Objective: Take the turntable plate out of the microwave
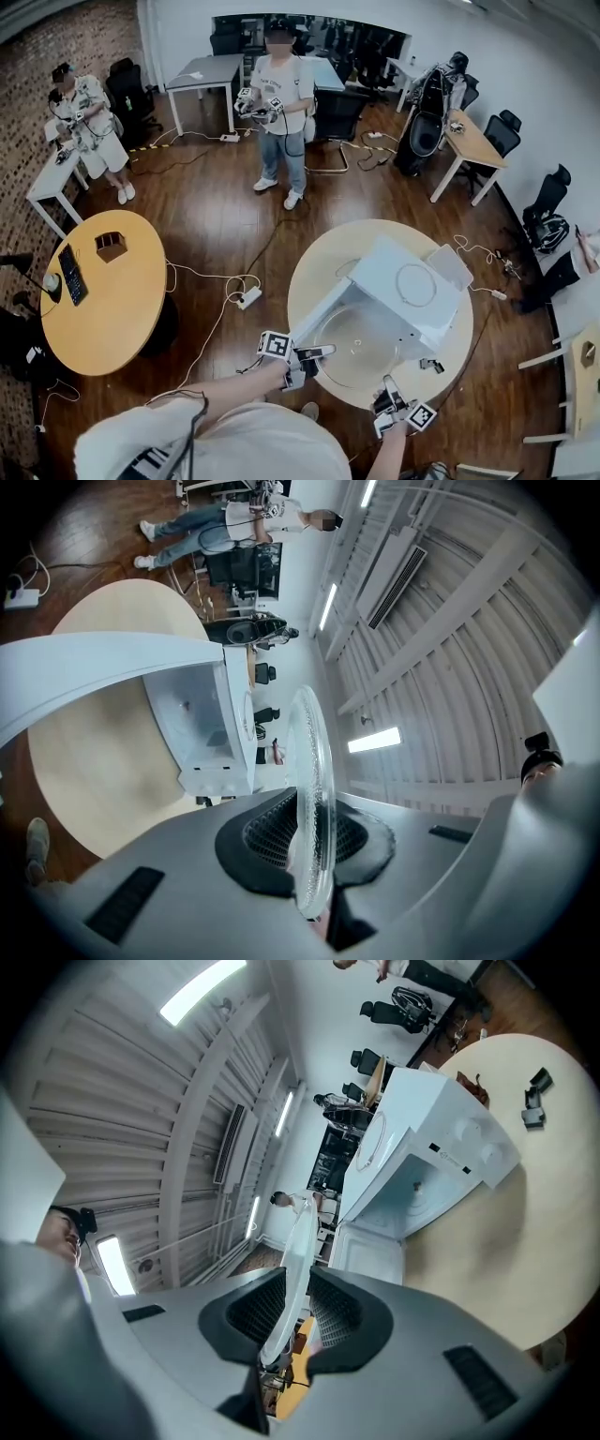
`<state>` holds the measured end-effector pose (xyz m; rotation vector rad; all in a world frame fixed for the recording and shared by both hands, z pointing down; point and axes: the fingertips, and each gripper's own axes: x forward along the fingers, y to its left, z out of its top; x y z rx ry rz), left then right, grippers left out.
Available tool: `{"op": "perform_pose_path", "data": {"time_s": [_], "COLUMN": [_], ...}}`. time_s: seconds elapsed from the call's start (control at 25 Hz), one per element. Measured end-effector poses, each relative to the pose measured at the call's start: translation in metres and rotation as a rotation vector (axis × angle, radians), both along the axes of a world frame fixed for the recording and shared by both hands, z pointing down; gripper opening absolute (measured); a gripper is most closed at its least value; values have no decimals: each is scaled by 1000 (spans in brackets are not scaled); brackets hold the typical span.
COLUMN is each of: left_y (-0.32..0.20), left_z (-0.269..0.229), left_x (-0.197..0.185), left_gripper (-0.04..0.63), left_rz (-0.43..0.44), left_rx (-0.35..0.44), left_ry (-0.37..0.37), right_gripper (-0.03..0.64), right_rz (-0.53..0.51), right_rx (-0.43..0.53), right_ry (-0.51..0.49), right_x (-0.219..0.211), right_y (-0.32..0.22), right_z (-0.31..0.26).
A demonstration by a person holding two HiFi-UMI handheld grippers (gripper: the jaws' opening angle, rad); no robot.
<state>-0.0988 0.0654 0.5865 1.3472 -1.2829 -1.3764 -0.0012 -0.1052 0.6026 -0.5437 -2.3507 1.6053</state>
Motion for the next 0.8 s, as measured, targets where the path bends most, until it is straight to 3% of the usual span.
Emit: {"op": "perform_pose_path", "data": {"time_s": [0.8], "left_y": [-14], "left_z": [-15], "left_x": [7], "left_gripper": [35], "left_rz": [-13], "left_rx": [35], "left_ry": [6], "right_gripper": [66], "right_rz": [-9], "right_rx": [-75], "right_ry": [-57], "right_x": [-13], "right_y": [-12], "right_z": [-14]}}
